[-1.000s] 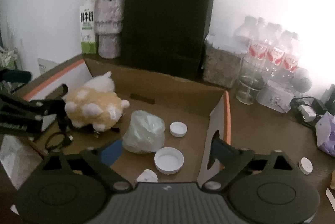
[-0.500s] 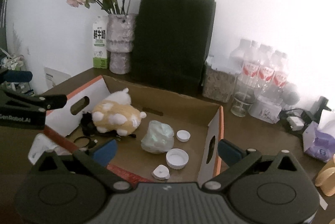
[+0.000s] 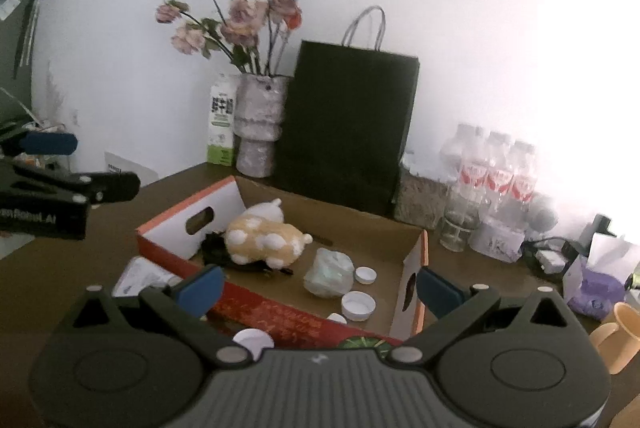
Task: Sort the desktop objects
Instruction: 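Withdraw both tools from the box back toward the table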
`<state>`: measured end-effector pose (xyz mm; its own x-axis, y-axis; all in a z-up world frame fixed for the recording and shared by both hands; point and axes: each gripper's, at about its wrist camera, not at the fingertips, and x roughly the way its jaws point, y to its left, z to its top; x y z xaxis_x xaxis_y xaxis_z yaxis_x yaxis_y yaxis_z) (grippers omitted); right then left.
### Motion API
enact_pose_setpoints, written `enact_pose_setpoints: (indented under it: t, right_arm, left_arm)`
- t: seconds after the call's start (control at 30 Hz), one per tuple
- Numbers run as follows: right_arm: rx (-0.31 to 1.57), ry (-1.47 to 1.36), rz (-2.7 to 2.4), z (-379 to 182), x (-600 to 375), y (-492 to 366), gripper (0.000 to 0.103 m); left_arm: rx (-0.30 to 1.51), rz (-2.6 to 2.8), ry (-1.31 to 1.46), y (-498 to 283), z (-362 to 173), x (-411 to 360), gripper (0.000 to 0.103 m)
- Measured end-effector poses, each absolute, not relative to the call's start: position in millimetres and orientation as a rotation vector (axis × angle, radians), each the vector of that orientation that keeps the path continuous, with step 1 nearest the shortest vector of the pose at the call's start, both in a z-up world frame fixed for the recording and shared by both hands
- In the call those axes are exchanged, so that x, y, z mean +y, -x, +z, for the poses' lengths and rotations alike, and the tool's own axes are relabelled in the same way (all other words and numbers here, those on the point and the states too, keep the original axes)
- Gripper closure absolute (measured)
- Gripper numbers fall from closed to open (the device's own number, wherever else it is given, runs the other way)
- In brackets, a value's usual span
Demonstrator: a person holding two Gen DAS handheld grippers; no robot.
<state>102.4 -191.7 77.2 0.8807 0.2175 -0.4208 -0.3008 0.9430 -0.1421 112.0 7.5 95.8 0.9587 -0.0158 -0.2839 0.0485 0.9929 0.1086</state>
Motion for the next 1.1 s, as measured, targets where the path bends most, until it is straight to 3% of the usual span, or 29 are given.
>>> enact_pose_setpoints:
  t: [0.37,0.7,1.1]
  right_arm:
    - [0.409,0.161,0.294,49,-184,-45,0.000]
    - [0.551,0.082,0.265,-12,-188,-15,0.000]
    - [0.573,0.073,0.246,-19,-191,-20,0.000]
  left_arm:
    - [0.338,-0.028,-0.056,-65,60,24,0.000]
    - [0.448,0.056,0.004,-35,12,46,0.000]
    - [0.460,0.046,-0.014,-37,10,40,0.000]
